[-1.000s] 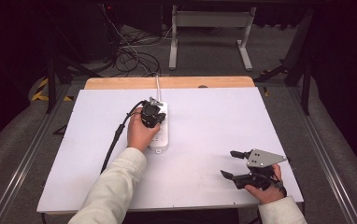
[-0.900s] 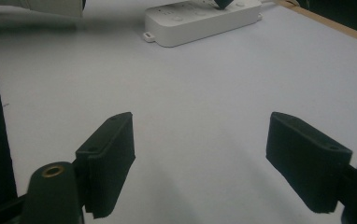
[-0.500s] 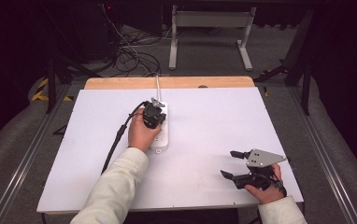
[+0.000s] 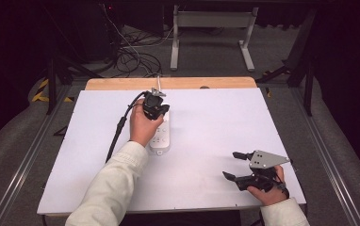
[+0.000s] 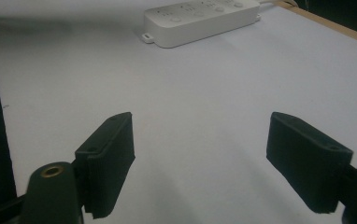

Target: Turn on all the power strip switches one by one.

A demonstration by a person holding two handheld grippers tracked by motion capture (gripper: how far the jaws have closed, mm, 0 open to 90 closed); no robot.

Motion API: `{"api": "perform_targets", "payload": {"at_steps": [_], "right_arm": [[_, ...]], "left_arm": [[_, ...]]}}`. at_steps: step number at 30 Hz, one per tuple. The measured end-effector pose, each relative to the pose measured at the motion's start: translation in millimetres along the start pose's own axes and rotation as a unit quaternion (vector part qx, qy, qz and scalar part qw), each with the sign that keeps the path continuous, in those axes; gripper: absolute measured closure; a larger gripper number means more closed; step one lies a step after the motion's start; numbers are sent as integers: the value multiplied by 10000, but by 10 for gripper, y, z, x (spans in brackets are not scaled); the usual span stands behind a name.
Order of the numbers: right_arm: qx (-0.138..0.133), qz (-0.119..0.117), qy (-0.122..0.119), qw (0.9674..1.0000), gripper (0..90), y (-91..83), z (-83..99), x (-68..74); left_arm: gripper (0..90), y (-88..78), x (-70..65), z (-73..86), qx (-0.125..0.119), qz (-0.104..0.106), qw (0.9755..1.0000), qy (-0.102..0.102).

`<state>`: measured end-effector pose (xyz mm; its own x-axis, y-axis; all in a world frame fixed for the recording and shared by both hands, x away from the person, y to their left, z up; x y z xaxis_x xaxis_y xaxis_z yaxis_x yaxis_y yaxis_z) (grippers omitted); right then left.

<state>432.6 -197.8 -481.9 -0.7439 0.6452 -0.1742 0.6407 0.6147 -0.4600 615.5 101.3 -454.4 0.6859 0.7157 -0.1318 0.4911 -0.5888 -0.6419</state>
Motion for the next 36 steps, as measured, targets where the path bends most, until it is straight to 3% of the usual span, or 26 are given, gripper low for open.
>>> {"api": "perform_targets", "payload": {"at_steps": [8,27,36], "right_arm": [[-14,-14,1,10000,242,-6,-3,-1],[-21,-53,6,10000,242,-5,-2,4],[-14,-69,0,10000,240,-4,0,6]], "left_arm": [[900,59,35,-40,-9,-75,10000,65],[899,260,195,33,-94,-125,9998,131],[899,304,263,100,102,-247,9996,57]]}}
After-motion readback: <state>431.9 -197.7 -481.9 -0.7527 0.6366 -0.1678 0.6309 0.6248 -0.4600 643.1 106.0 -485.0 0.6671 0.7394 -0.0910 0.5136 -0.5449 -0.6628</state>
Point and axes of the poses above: each handheld gripper's, and its own axes: y roughly forward along the jaws, z roughly out of its underside, x roughly to its left, the point moved 5 cm from there along y, roughly forward along the jaws, and after that the axes turned 11 degrees about z, right-handed, at the moved point
